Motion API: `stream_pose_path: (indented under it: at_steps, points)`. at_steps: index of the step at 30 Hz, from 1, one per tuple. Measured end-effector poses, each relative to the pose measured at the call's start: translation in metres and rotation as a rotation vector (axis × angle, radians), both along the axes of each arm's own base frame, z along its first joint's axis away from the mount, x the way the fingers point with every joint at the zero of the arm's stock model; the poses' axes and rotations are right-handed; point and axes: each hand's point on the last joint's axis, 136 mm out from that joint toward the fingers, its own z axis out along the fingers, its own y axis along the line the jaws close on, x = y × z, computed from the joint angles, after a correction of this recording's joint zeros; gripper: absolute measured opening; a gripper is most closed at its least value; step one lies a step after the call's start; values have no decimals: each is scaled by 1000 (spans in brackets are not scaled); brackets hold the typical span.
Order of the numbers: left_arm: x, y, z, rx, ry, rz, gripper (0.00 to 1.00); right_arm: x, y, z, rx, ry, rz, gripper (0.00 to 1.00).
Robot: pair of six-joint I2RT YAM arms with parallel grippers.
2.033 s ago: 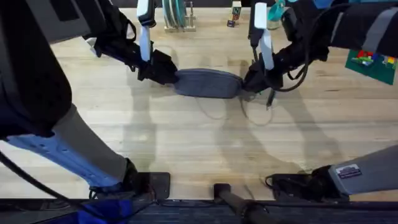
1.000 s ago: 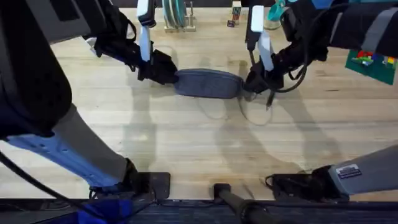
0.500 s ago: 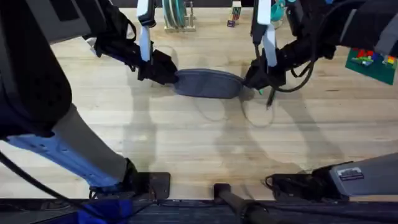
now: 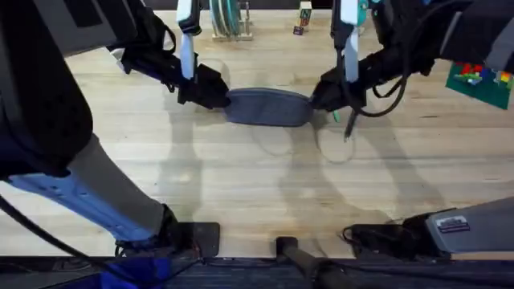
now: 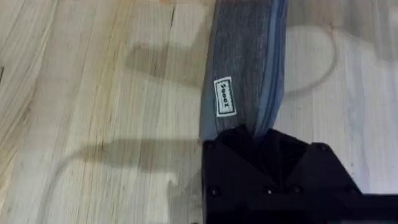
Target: Unzip the bag, pick up the pens from the table one at a time and place them inside, then zip the bag closed.
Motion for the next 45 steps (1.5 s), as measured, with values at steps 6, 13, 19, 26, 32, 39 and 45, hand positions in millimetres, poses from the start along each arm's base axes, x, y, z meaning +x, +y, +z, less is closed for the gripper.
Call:
stream_pose_path:
  at_steps: [6, 13, 19, 26, 32, 39, 45]
  points:
    - [0, 2, -1, 4, 1, 6, 42, 14, 7, 8, 56, -56, -10, 32]
    - [0, 3, -1, 5, 1, 7, 42, 20, 16, 16, 110, -91, 4, 33]
    - [1, 5, -2, 12, 2, 10, 42, 22, 32, 21, 123, -134, 37, 33]
    - [1, 10, -4, 27, 3, 18, 42, 27, 56, 29, 150, -197, 70, 33]
    - [1, 11, -4, 30, 3, 19, 42, 26, 61, 30, 156, -196, 67, 33]
    - [1, 11, -4, 30, 3, 19, 42, 26, 61, 30, 158, -188, 59, 33]
    - [1, 11, -4, 30, 3, 19, 42, 26, 61, 30, 158, -185, 55, 33]
